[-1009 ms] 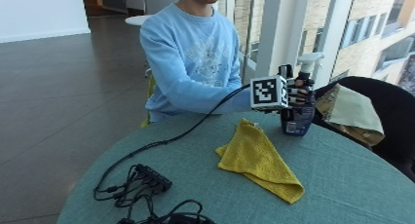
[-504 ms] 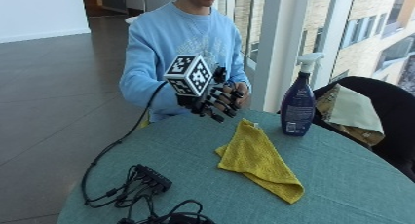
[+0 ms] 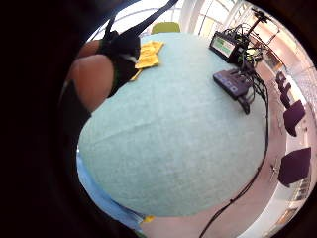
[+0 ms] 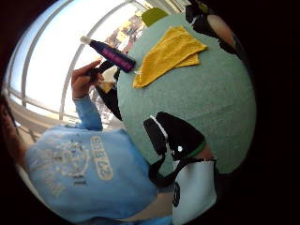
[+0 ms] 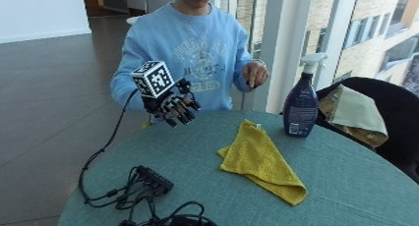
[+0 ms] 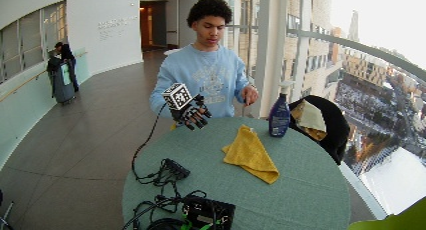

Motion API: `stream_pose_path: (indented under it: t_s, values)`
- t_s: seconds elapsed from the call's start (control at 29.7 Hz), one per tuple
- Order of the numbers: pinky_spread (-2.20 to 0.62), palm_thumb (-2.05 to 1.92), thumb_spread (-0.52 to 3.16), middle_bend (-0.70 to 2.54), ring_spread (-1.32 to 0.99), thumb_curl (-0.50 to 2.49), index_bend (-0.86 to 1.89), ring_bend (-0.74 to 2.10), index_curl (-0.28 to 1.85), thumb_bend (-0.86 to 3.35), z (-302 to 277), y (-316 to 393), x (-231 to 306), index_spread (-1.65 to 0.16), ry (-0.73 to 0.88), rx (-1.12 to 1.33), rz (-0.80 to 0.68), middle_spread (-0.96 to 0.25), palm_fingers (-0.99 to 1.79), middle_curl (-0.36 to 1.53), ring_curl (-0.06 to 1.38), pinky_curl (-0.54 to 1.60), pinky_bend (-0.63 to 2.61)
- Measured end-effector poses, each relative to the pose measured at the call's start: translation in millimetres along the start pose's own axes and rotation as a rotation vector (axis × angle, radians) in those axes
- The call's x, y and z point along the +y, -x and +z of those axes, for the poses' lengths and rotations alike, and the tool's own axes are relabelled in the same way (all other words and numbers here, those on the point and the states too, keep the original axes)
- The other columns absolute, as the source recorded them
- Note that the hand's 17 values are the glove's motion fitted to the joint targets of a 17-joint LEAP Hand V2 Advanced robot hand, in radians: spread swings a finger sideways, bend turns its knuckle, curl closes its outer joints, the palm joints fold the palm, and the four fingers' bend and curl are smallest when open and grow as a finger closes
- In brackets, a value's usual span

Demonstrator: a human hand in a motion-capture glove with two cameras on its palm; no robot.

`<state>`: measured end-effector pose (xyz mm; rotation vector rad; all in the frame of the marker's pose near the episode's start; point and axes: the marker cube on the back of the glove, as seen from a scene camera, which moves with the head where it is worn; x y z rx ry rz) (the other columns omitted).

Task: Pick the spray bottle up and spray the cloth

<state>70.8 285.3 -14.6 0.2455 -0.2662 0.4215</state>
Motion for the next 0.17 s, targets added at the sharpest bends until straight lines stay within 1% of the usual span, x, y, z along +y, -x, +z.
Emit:
stream_pose_path:
  t_s: [0.17]
  values:
    - [0.24, 0.56, 1.06, 0.23, -0.01, 0.35, 0.13, 0.32, 0.24, -0.02, -0.2, -10.0, 12.7, -0.35, 0.002, 0.009, 0.025, -0.07, 0.7, 0.43, 0.34, 0.36, 0.27]
